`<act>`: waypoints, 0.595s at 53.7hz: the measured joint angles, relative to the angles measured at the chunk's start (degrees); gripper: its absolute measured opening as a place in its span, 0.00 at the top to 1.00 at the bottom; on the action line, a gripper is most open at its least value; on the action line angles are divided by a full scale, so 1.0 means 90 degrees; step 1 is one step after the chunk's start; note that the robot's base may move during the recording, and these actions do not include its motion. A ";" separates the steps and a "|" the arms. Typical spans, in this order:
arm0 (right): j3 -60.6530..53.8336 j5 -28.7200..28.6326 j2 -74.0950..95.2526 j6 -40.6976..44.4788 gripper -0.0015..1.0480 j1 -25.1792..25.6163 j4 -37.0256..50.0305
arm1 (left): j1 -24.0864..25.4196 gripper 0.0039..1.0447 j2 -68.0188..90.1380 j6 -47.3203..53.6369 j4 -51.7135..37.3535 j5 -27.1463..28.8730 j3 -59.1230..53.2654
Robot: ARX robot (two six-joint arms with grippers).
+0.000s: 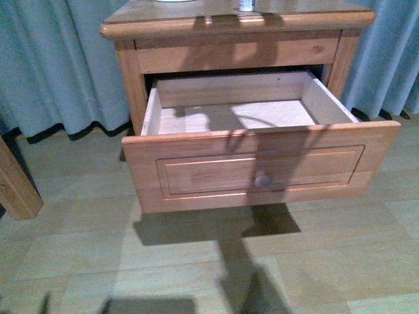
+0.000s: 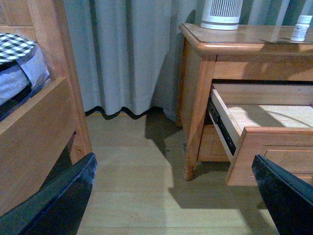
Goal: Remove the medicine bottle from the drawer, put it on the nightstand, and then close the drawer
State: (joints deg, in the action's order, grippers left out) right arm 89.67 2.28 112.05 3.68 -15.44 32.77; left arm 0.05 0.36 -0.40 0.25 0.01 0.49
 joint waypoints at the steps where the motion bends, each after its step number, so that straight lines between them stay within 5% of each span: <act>1: -0.0284 -0.0022 -0.0214 -0.0051 0.07 0.0002 -0.0010 | 0.0000 0.06 0.0000 0.0000 0.0000 0.0000 0.0000; 7: -0.1787 -0.0189 -0.1139 -0.0413 0.08 0.0027 -0.0296 | 0.0000 0.06 0.0000 0.0000 0.0000 0.0000 0.0000; 20: -0.4602 -0.0209 -0.1853 -0.0942 0.45 -0.0036 -0.0240 | 0.0000 0.06 0.0000 0.0000 0.0000 0.0000 0.0000; 32: -0.5872 -0.0010 -0.1297 -0.1107 0.80 -0.0265 0.0549 | 0.0000 0.06 0.0000 0.0000 0.0000 0.0000 0.0000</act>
State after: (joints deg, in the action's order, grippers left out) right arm 36.82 2.20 100.38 -6.28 -17.82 37.71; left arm 0.05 0.36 -0.40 0.25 0.01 0.49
